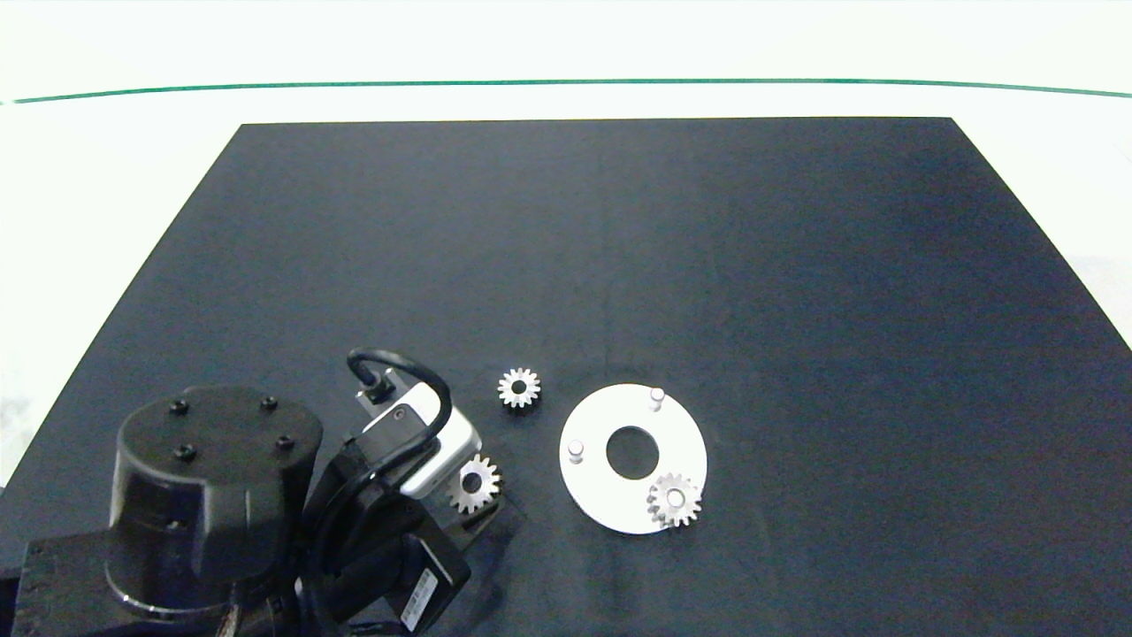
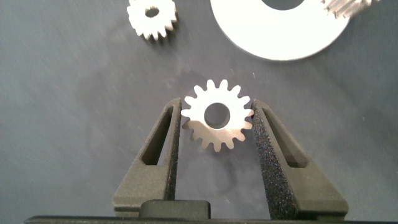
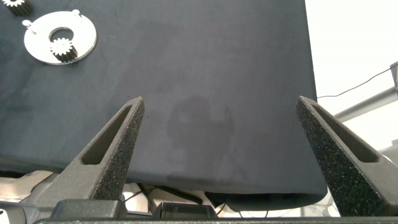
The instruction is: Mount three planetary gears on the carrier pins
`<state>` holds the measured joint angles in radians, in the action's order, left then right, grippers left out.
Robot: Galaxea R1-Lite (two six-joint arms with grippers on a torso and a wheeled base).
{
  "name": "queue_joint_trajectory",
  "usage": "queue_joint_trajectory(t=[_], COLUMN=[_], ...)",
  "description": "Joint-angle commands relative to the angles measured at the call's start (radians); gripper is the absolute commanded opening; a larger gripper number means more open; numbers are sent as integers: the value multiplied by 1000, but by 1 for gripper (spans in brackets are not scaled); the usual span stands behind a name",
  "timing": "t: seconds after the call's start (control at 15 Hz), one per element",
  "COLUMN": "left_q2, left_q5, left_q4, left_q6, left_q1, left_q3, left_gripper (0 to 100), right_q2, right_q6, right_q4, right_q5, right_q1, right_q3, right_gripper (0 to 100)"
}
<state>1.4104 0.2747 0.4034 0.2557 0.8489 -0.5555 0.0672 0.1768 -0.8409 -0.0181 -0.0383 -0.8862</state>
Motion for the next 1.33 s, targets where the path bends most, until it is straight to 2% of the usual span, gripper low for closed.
queue_joint_trajectory(t=[0.07,0.27,0.6,0.67,1.33], left_q2=[38,113,190,194,254], left_q5=[20,43,93,103,104], left_q4=[-156,-166,-161,-161,-158], left_q6=[31,45,51,63,65], left_q1=[30,58,96,96,125], left_q3=[-201,-279,-284,-291,-353], left_gripper=[10,10,10,10,10], right_q2=[3,3,3,3,3], right_q6=[1,1,3,3,3], right_q4=[-4,-4,-4,-4,-4], right_q5=[0,0,0,0,0], right_q1=[0,1,0,0,1], right_q3=[0,-2,-2,-2,-11], right_gripper=[100,100,100,100,100])
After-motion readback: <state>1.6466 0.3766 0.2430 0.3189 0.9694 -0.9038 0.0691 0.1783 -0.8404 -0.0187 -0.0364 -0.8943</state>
